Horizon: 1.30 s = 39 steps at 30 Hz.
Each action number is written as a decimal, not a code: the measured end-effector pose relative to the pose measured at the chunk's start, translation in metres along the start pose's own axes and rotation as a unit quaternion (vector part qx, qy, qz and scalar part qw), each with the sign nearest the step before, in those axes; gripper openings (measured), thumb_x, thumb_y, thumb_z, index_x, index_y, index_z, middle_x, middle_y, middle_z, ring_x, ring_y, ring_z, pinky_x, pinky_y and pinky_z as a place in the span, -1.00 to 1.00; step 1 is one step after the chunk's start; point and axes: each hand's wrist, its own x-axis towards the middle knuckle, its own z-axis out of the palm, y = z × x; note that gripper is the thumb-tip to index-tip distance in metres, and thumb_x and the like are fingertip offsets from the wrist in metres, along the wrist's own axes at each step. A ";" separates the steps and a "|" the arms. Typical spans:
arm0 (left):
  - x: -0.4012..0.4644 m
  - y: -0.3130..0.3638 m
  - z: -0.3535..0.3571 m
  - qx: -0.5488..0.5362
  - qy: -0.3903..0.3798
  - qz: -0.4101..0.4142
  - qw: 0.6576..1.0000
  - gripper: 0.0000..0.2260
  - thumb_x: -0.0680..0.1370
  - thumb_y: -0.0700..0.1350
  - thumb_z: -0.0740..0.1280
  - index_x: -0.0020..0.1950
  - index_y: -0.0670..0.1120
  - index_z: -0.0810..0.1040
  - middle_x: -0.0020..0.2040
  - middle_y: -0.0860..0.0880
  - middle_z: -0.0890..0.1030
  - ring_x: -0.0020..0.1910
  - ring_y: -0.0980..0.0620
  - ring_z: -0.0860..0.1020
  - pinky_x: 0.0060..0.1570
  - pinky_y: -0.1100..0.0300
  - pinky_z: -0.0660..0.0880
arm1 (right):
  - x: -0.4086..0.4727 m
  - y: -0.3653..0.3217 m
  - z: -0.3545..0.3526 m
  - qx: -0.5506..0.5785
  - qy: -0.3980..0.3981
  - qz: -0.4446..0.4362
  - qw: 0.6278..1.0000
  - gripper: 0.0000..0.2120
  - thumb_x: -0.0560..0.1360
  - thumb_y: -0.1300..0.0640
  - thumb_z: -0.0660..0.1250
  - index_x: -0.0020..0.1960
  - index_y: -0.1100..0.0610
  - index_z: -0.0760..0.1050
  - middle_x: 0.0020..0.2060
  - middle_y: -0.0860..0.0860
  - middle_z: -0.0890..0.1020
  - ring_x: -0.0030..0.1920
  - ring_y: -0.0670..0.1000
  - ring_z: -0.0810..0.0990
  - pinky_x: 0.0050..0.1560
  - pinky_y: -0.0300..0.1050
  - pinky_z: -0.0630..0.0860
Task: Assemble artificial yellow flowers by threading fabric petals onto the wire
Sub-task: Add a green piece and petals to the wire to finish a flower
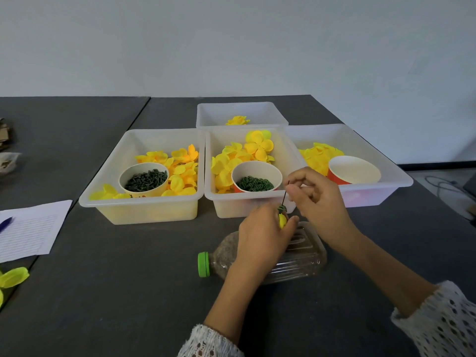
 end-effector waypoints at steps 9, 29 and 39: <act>0.000 -0.001 -0.001 0.003 -0.020 0.002 1.000 -0.76 0.54 0.18 0.28 0.06 0.06 0.54 -0.06 0.08 0.63 -0.06 0.07 0.56 -0.10 0.03 0.53 | -0.001 -0.004 0.005 0.089 -0.091 0.111 0.986 -0.85 0.49 0.37 0.36 -0.22 0.19 0.51 -0.37 -0.11 0.58 -0.37 -0.17 0.54 -0.33 -0.35 0.45; 0.003 0.002 -0.004 0.040 -0.046 -0.030 0.998 -0.75 0.52 0.19 0.26 -0.10 0.02 0.54 -0.17 0.07 0.61 -0.13 0.04 0.56 -0.14 0.05 0.53 | -0.012 -0.008 0.007 0.055 -0.050 0.181 0.981 -0.86 0.43 0.31 0.45 -0.18 0.12 0.54 -0.37 -0.05 0.56 -0.35 -0.13 0.54 -0.31 -0.31 0.48; 0.002 0.004 -0.003 0.044 -0.025 -0.022 0.998 -0.73 0.49 0.22 0.35 -0.15 0.02 0.54 -0.20 0.08 0.60 -0.17 0.10 0.53 -0.21 0.12 0.50 | 0.002 -0.030 -0.002 0.007 -0.015 0.142 0.990 -0.89 0.45 0.25 0.44 -0.14 0.11 0.52 -0.36 0.02 0.51 -0.48 -0.06 0.44 -0.46 -0.23 0.42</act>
